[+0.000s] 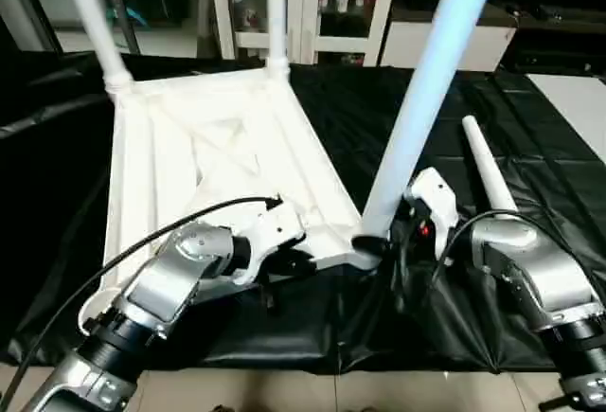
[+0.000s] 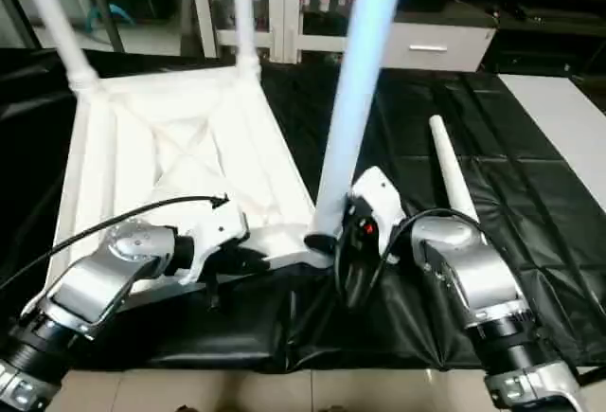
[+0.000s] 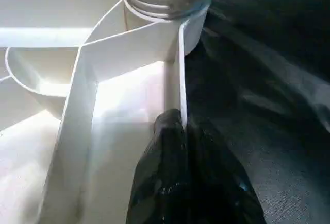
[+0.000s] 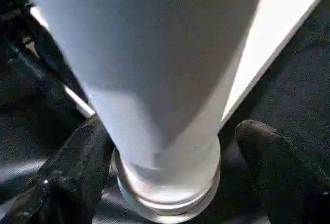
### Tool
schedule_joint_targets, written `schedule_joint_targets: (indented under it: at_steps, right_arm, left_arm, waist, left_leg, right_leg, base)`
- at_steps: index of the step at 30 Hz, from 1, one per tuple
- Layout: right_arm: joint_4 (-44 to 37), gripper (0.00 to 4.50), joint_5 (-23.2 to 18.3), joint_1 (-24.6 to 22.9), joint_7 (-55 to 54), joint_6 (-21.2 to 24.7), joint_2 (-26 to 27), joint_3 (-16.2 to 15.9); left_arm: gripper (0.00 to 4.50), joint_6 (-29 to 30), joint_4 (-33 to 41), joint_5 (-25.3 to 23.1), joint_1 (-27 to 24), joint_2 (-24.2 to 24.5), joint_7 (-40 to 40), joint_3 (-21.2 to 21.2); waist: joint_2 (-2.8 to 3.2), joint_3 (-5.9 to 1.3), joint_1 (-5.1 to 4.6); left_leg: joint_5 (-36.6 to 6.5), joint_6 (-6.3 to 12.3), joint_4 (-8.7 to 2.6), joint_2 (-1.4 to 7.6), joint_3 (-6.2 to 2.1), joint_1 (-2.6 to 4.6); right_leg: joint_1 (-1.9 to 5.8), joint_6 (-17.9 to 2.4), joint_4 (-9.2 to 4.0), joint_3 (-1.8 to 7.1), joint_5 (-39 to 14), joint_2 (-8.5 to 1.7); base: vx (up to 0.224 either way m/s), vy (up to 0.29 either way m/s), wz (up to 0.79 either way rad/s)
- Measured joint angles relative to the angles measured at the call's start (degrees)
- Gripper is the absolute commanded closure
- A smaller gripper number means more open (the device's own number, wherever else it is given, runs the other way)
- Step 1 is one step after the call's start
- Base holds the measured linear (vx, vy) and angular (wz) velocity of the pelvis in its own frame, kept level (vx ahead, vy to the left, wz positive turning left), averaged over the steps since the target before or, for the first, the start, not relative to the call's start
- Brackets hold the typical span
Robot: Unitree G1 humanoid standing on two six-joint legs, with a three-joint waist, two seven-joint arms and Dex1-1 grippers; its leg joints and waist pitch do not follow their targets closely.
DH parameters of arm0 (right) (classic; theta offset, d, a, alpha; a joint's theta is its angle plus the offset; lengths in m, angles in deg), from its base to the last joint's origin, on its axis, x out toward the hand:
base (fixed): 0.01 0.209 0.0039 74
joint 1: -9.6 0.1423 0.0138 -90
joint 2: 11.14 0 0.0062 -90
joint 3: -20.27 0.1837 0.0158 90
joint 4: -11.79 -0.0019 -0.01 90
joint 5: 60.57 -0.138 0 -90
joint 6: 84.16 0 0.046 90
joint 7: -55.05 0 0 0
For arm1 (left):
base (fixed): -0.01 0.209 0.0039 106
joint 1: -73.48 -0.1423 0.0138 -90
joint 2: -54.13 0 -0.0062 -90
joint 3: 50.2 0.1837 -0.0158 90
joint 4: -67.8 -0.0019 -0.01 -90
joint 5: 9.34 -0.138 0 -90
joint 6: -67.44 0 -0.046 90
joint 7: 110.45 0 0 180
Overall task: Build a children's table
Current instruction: Rotate leg to tighten
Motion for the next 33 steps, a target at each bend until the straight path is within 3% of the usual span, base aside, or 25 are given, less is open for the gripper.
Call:
schedule_joint_targets:
  at_steps: [9,10,13,20,33]
  right_arm:
    - [1.61,0.52,1.11,0.54,1.62,-1.56,0.16,-0.91]
    - [2.25,0.78,1.25,0.72,1.56,-1.67,0.45,-0.9]
    - [2.97,0.89,1.29,0.75,1.73,-2.01,0.76,-1.07]
    - [3.0,1.63,1.36,0.65,2.5,-2.52,0.88,-1.16]
    - [3.95,1.78,1.45,0.44,2.54,-3.76,1.72,-0.76]
  left_arm:
    - [4.5,0.03,0.13,0.08,0.04,0.47,0.93,0.25]
    - [4.5,0.03,0.13,0.05,0.04,0.52,0.93,0.22]
    - [4.5,0.03,0.12,0.01,0.07,0.59,0.92,0.22]
    - [4.5,0.03,0.1,0.01,0.18,0.65,0.94,0.26]
    - [4.5,0.02,0.0,0.01,0.18,0.89,0.96,0.26]
  waist:
    - [-0.05,-0.02,-0.14]
    - [-0.05,-0.02,-0.18]
    - [0.0,-0.01,-0.2]
    - [0.0,-0.01,-0.25]
    - [0.0,-0.01,-0.26]
  left_leg:
    - [0.0,0.0,0.1,0.01,0.03,0.02]
    - [0.01,0.0,0.1,0.01,0.03,0.04]
    - [0.01,0.0,0.14,0.02,0.03,0.05]
    - [0.01,0.0,0.19,0.02,0.03,0.04]
    - [0.01,0.0,0.27,0.04,0.01,0.05]
  right_leg:
    - [0.04,0.0,0.1,0.05,0.0,0.0]
    - [0.05,0.0,0.12,0.06,0.0,0.0]
    - [0.05,0.0,0.13,0.06,0.0,0.0]
    - [0.05,-0.02,0.17,0.06,0.01,0.0]
    - [0.09,-0.04,0.2,0.05,0.03,0.01]
  base:
    - [0.0,0.0,0.0]
    - [0.0,0.0,0.0]
    - [0.0,0.0,0.0]
    - [0.0,0.0,0.0]
    - [0.0,0.0,0.0]
